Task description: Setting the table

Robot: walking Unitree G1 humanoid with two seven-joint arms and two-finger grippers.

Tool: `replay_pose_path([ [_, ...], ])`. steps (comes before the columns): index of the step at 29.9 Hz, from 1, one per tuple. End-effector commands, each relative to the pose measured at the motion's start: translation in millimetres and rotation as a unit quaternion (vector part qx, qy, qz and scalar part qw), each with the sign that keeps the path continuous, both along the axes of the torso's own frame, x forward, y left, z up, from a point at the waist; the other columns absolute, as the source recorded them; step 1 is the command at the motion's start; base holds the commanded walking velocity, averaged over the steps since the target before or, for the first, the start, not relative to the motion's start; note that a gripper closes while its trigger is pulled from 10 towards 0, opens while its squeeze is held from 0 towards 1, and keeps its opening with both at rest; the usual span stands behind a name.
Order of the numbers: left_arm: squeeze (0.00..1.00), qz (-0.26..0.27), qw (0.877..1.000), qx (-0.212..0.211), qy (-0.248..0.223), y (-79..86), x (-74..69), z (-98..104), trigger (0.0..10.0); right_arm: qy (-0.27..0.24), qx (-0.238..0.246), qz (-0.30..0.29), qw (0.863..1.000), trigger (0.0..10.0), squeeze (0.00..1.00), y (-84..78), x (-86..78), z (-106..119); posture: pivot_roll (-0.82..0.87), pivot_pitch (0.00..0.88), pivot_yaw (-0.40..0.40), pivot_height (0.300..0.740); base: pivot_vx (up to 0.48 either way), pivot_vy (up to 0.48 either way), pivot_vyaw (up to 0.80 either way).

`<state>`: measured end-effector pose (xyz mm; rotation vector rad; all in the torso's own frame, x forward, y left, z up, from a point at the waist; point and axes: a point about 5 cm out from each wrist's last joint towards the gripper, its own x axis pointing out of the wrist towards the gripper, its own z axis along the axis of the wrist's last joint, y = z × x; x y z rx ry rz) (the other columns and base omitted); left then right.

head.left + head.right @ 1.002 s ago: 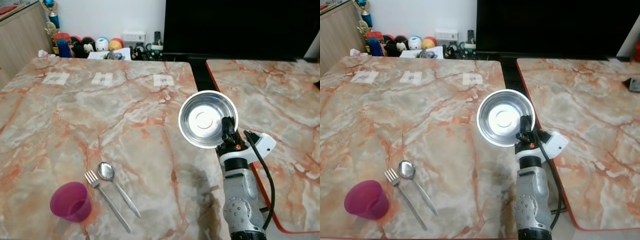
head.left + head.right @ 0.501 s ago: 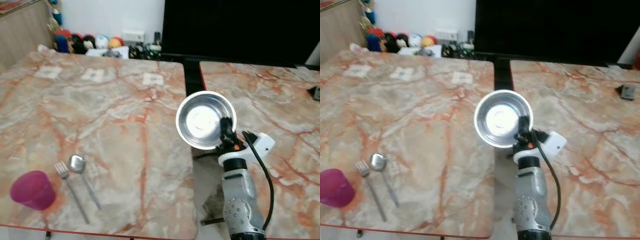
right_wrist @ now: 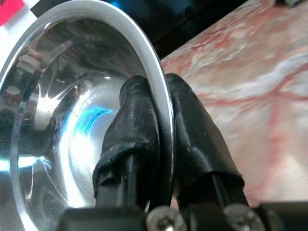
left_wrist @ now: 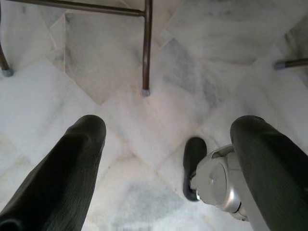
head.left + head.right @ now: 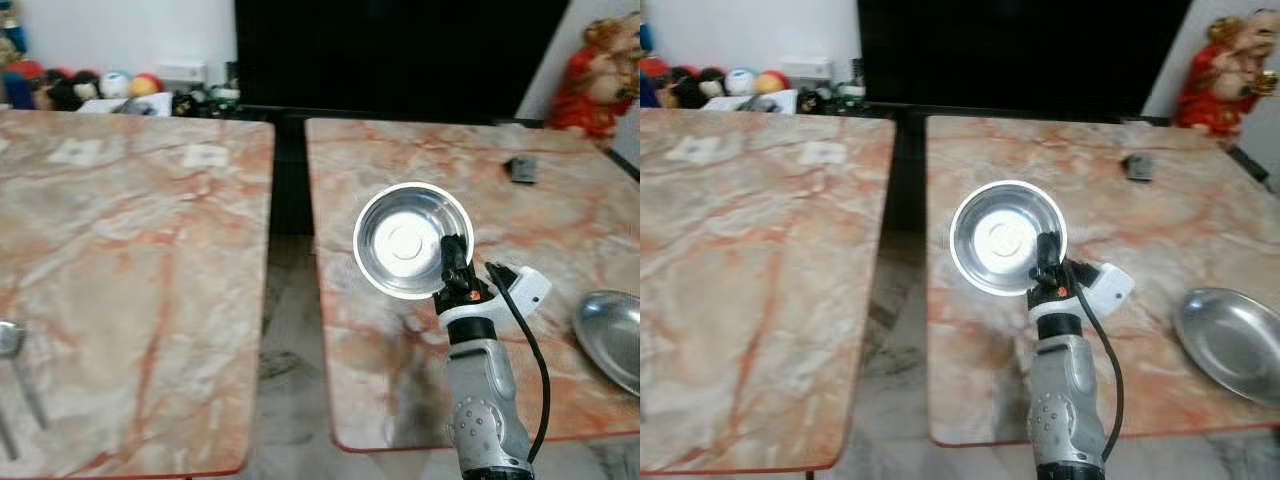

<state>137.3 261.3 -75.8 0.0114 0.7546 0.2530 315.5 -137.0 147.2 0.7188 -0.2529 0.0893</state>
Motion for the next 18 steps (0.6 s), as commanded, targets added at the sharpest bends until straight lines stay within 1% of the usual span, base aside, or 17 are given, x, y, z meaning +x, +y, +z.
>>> replay_pose_path([
  [1, 0.00, 0.002, 1.000, -0.011, 0.020, -6.0, -9.7, -6, 10.0, 0.005, 0.015, -0.008, 1.000, 10.0, 0.00, 0.4, -4.5, -4, 0.04, 0.101, -0.037, 0.740, 0.000, -0.409, 0.00],
  [11, 0.00, 0.002, 1.000, -0.012, 0.023, -5.5, -10.3, -7, 10.0, 0.005, 0.015, -0.014, 1.000, 10.0, 0.00, -0.5, -4.3, -3, 0.04, 0.101, -0.035, 0.740, 0.000, -0.407, 0.00],
  [13, 0.00, 0.001, 1.000, -0.012, 0.023, -6.0, -10.4, -7, 10.0, 0.008, 0.015, -0.023, 1.000, 10.0, 0.00, -2.8, -4.5, -3, 0.04, 0.101, -0.037, 0.740, 0.000, -0.407, 0.00],
  [14, 0.00, 0.000, 1.000, -0.012, 0.023, -6.6, -10.5, -7, 10.0, 0.013, 0.017, -0.039, 0.999, 10.0, 0.00, -6.8, -5.0, -4, 0.04, 0.101, -0.037, 0.740, 0.000, -0.405, 0.00],
  [15, 0.00, 0.000, 1.000, -0.012, 0.023, -6.6, -10.5, -7, 10.0, 0.013, 0.017, -0.039, 0.999, 10.0, 0.00, -6.8, -5.0, -4, 0.04, 0.101, -0.037, 0.740, 0.000, -0.405, 0.00],
  [18, 0.00, -0.001, 1.000, -0.014, 0.025, -7.7, -10.8, -7, 10.0, 0.031, 0.014, -0.075, 0.997, 10.0, 0.00, -15.6, -6.5, -8, 0.04, 0.101, -0.037, 0.740, 0.000, -0.340, 0.00],
])
